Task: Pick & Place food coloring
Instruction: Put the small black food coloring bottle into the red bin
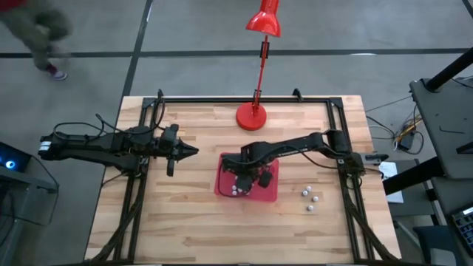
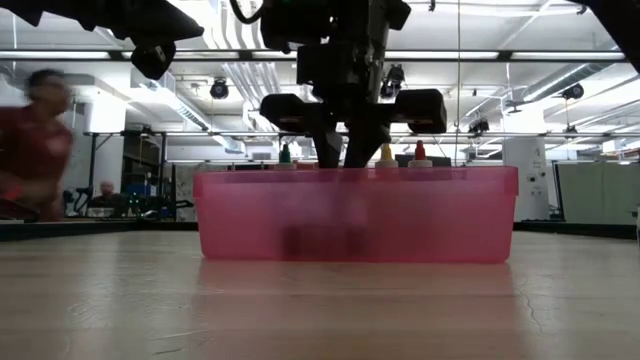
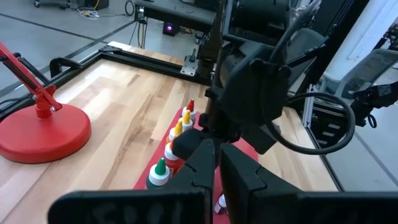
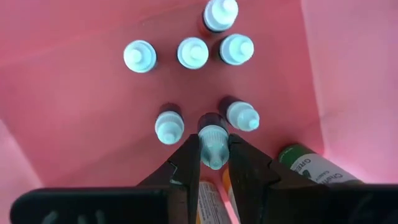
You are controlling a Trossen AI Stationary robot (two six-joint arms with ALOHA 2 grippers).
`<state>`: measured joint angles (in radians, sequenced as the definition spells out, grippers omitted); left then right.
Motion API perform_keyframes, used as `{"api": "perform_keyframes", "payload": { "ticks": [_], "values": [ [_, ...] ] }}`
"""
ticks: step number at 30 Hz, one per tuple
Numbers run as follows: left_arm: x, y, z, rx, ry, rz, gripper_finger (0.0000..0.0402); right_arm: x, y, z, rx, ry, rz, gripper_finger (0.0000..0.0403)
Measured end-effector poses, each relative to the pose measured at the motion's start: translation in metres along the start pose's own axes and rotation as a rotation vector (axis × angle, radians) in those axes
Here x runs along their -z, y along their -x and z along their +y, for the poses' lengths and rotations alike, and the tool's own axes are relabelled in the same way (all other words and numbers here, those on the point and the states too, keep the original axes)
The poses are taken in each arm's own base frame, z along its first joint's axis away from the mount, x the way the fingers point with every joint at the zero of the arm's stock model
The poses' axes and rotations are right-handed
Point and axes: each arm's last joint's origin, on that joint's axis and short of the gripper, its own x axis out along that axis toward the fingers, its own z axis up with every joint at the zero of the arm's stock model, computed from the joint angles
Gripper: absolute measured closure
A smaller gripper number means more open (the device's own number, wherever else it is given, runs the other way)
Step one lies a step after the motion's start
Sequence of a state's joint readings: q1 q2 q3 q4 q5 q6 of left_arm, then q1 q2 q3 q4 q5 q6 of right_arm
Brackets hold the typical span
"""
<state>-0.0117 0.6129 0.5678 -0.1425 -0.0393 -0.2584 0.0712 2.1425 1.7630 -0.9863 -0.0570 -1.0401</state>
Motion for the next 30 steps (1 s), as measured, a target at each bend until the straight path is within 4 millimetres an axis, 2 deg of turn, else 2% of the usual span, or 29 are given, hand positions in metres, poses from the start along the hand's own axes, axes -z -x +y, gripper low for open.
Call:
{"api": "perform_keyframes", "payload": {
  "ticks": [12, 20, 30],
  "values": [
    [0.0, 0.0, 0.0, 0.0, -0.001, 0.001, 0.0402, 0.002, 0.0, -0.002, -0.009, -0.013, -0.026, 0.0342],
    [0.0, 0.0, 0.0, 0.0, -0.001, 0.001, 0.0402, 0.003, -0.011, -0.003, -0.03, -0.038, -0.015, 0.0342],
    [0.0, 0.0, 0.0, 0.0, -0.001, 0.0, 0.0402, 0.007, -0.011, -0.005, -0.028, -0.067, -0.013, 0.0342]
  ]
}}
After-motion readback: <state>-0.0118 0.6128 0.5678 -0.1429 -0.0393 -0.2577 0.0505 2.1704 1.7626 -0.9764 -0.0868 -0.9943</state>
